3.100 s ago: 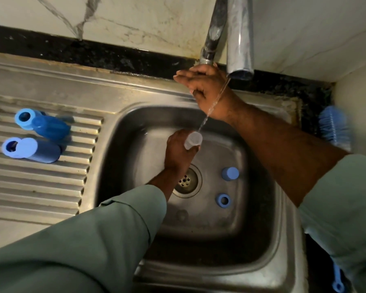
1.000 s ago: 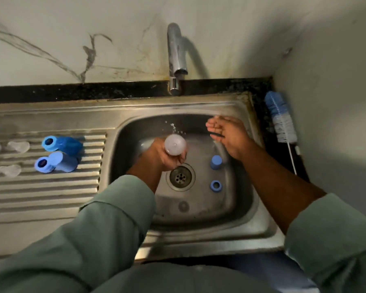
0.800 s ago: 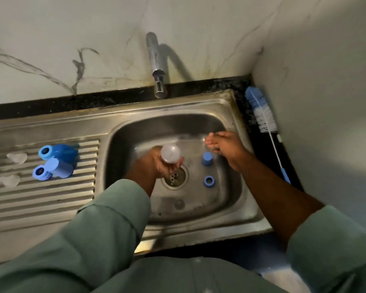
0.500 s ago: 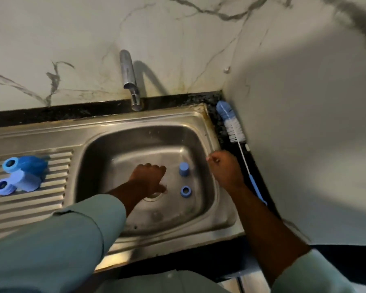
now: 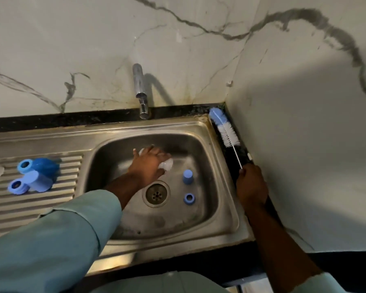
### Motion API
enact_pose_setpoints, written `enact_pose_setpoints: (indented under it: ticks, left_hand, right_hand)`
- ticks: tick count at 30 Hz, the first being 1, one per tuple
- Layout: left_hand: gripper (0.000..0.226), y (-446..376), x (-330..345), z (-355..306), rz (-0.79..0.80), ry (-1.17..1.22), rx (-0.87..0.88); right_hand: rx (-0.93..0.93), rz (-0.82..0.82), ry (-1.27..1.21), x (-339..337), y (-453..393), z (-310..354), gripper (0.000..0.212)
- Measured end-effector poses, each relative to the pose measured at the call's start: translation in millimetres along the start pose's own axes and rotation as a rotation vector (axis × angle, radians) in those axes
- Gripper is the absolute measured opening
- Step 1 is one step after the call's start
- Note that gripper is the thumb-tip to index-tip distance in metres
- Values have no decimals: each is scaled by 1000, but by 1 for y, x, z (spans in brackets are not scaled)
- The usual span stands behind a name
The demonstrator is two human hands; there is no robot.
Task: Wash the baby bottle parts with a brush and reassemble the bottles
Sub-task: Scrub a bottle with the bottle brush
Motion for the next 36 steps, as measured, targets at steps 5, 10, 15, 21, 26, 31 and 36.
enact_pose_setpoints:
  ticks: [5, 10, 15, 21, 26, 31, 36]
  left_hand:
    - [55, 19, -44, 79, -239, 553, -213]
    - [66, 46, -67, 129, -327, 556, -389]
    - [68, 65, -64, 132, -299, 414, -399]
    - [72, 89, -47, 139, -317, 404, -460]
    - [64, 104, -42, 129, -348, 389, -471]
    - [64, 115, -49, 133, -413, 368, -446]
    - [56, 120, -62, 142, -405, 315, -363]
  right_hand:
    - [-404, -36, -153, 5, 27, 38, 24]
    - [-697, -51, -116, 9, 41, 66, 32]
    - [-852, -79, -72, 4, 33, 83, 44]
    - [-1109, -70, -88, -11, 29, 90, 52]
    - [-1051, -115, -95, -24, 21, 87, 23]
    - [-1146, -71, -53, -36, 28, 95, 27]
    - [-1150, 31, -46, -49, 43, 108, 19]
Point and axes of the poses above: each hand's wrist, its own y-axis away from the middle knuckle, its own x-axis out of the palm, z = x × y, the point moved 4 cm from there along -y, towards the middle knuckle, and after that the axes turned 6 degrees about -x, right-handed, at the moved point
